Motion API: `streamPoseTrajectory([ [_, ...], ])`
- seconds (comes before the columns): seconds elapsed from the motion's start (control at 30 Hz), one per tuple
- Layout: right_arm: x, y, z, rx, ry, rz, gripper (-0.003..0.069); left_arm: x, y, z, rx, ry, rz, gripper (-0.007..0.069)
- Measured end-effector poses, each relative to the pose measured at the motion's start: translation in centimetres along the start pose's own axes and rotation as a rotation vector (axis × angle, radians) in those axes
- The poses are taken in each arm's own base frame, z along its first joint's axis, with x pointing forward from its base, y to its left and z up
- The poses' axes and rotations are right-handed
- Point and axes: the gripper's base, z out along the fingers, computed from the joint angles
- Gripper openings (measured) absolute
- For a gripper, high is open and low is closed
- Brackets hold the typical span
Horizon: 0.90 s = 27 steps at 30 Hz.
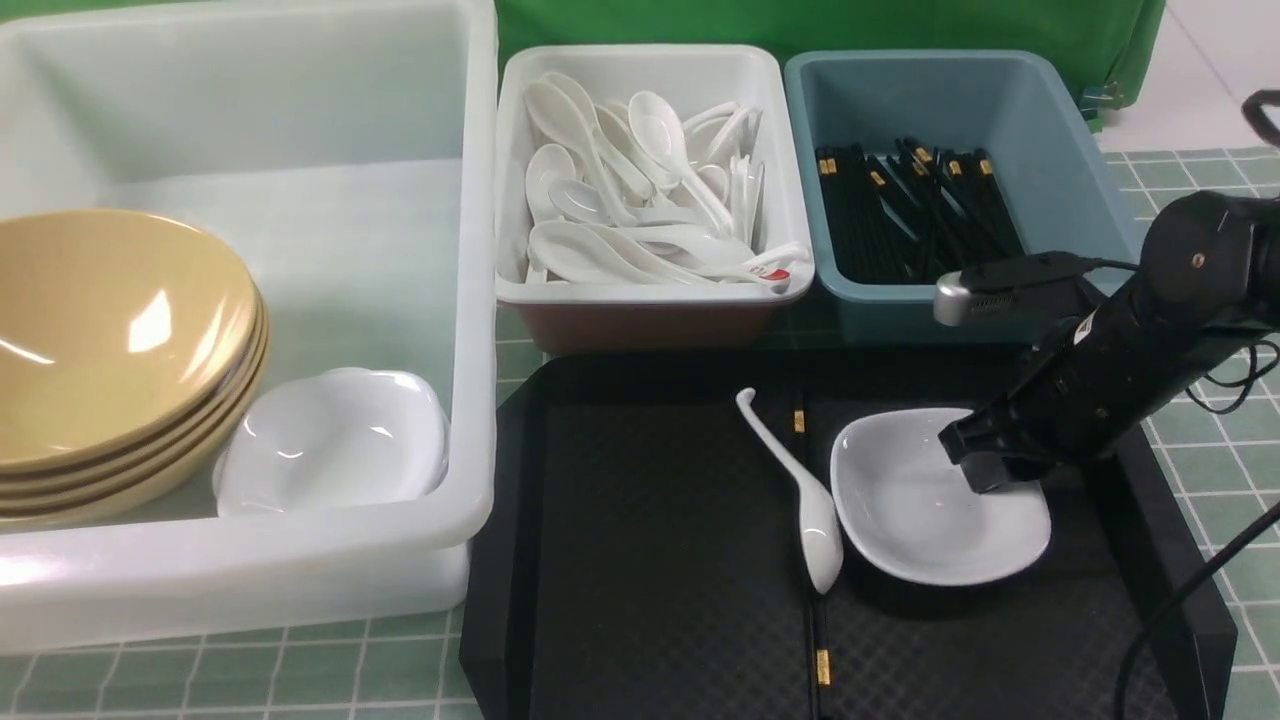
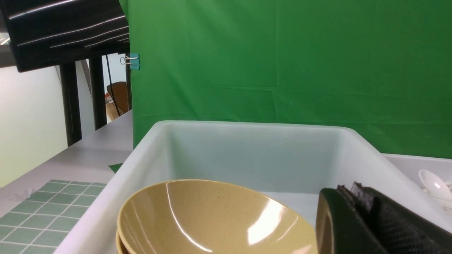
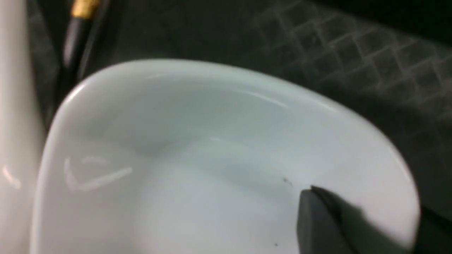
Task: On blue table put chopsticks spoon bowls plates into blue grey white boxes.
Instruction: 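Reach for and grasp the small white dish on the black tray, then place the white bowl into the white bin on top of the stacked bowls with the right gripper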
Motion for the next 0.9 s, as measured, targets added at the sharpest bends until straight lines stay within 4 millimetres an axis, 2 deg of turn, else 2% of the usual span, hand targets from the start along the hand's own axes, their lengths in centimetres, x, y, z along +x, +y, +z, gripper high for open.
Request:
streamPoseTrajectory([
  [0.07,0.2,-0.2,-1.8,-0.006,-0.013,-0.013,0.0168,0.0,0.0,0.0,0.0,0.0,0.0,0.0002],
  [0.1,0.3,-0.2,-2.0,-0.007,-0.01,-0.014,0.0155,0.0,0.0,0.0,0.0,0.0,0.0,0.0002],
  [0.13,0.4,-0.3,-3.9,-0.003,-0.04,-0.018,0.0099,0.0,0.0,0.0,0.0,0.0,0.0,0.0002],
  [0.17,0.3,-0.3,-5.3,0.007,-0.072,-0.032,0.0076,0.0,0.0,0.0,0.0,0.0,0.0,0.0002],
  [0.2,0.3,-0.3,-5.6,0.011,-0.079,-0.037,0.0076,0.0,0.0,0.0,0.0,0.0,0.0,0.0002],
  [0.3,-0.7,1.0,-10.9,0.015,-0.269,-0.078,0.0071,0.0,0.0,0.0,0.0,-0.001,0.0,0.0002],
  [0.37,-1.5,2.5,-13.1,-0.009,-0.378,-0.108,0.0071,0.0,0.0,0.0,0.001,-0.003,0.0,0.0002],
  [0.4,-2.3,4.4,-15.2,-0.052,-0.487,-0.149,0.0071,-0.1,0.0,0.0,0.003,-0.007,0.0,0.0002],
  [0.43,-2.9,6.1,-16.3,-0.094,-0.56,-0.179,0.0071,-0.1,0.0,0.0,0.003,-0.008,0.0,0.0002],
  [0.5,-3.7,9.5,-17.7,-0.195,-0.67,-0.222,0.0071,-0.1,0.0,0.0,0.003,-0.008,0.0,0.0002],
  [0.53,-4.1,12.3,-18.1,-0.269,-0.728,-0.256,0.0071,-0.1,0.0,0.0,0.003,-0.008,0.0,0.0002],
  [0.6,-4.4,15.9,-17.5,-0.355,-0.779,-0.298,0.0071,-0.1,0.0,0.0,0.003,-0.008,0.0,0.0002],
  [0.67,-4.6,19.4,-15.3,-0.399,-0.799,-0.337,0.0071,-0.1,0.0,0.0,0.003,-0.009,0.0,0.0002],
  [0.7,-4.6,20.1,-15.1,-0.403,-0.81,-0.345,0.0071,-0.1,0.0,0.0,0.003,-0.009,0.0,0.0002],
  [0.73,-4.6,21.5,-14.0,-0.4,-0.82,-0.374,0.0071,-0.1,0.0,0.0,0.003,-0.009,0.0,0.0002],
  [0.77,-4.5,24.2,-10.8,-0.386,-0.824,-0.406,0.0071,-0.1,0.0,0.0,0.003,-0.007,0.0,0.0002],
  [0.9,-3.9,27.6,-6.5,-0.366,-0.824,-0.424,0.0071,0.0,0.0,0.0,0.0,0.0,0.0,0.0002],
])
